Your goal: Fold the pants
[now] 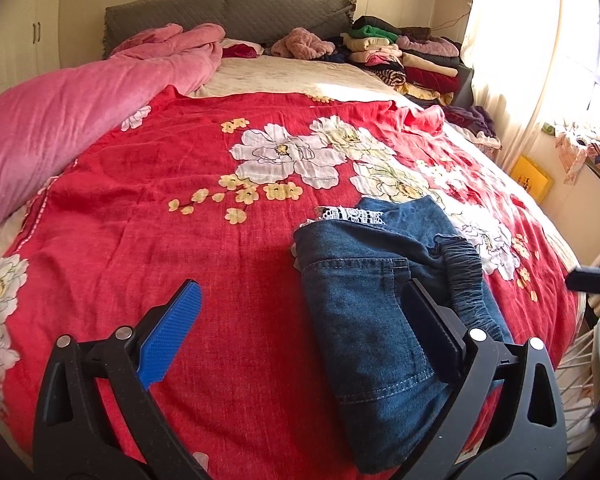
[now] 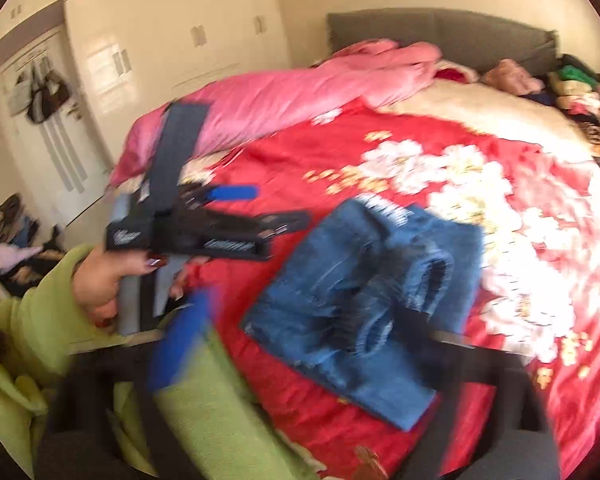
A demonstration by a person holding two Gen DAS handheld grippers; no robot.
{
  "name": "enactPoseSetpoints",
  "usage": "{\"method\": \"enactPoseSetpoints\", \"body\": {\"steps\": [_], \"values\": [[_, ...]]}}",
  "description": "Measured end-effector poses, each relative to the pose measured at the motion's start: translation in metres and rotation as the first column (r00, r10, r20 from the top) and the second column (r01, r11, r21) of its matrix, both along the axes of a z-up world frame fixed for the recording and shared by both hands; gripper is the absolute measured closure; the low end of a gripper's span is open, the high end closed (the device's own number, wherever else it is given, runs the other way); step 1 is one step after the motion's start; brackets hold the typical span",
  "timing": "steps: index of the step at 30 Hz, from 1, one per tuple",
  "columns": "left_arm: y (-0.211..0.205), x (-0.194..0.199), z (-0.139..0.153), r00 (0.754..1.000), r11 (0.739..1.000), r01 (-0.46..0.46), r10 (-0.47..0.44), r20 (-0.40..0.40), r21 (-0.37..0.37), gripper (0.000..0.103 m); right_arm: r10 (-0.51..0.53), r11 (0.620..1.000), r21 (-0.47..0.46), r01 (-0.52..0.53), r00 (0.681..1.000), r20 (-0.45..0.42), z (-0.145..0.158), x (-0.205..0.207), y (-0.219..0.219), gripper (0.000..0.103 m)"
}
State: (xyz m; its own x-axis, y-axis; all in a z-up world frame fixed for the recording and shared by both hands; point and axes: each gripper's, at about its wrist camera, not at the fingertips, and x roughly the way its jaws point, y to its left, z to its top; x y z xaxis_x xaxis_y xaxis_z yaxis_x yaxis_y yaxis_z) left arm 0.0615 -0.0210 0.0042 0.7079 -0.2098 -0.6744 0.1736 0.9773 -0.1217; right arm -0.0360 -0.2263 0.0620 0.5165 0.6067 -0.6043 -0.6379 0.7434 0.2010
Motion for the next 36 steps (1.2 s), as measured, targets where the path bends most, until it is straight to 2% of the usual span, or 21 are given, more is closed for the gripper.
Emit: {"method": "enactPoseSetpoints", "body": {"steps": [13, 20, 29, 36], "values": [[0.005, -0.014, 0.018, 0.999, 1.0, 0.004, -0.003, 0.033, -0.021, 0.01, -0.186, 0.983, 0.007, 0.186, 0.98, 0.076, 0.02, 0.026, -0.045, 0.005], [0.003, -0.018, 0.019, 0.999, 1.0, 0.017, -0.017, 0.032, -0.017, 0.01, -0.251, 0.968, 0.008, 0.251, 0.965, 0.068, 0.019, 0.032, -0.059, 0.005], [0.0, -0.01, 0.002, 1.0, 1.0, 0.016, -0.016, -0.013, -0.012, 0.01, -0.315, 0.949, -0.027, 0.315, 0.949, 0.005, -0.003, 0.046, -0.071, 0.005], [-0.009, 0.0, -0.02, 0.996, 0.999, 0.029, -0.031, -0.081, -0.017, 0.01, -0.351, 0.936, -0.04, 0.349, 0.93, -0.109, -0.039, 0.066, -0.081, 0.005]]}}
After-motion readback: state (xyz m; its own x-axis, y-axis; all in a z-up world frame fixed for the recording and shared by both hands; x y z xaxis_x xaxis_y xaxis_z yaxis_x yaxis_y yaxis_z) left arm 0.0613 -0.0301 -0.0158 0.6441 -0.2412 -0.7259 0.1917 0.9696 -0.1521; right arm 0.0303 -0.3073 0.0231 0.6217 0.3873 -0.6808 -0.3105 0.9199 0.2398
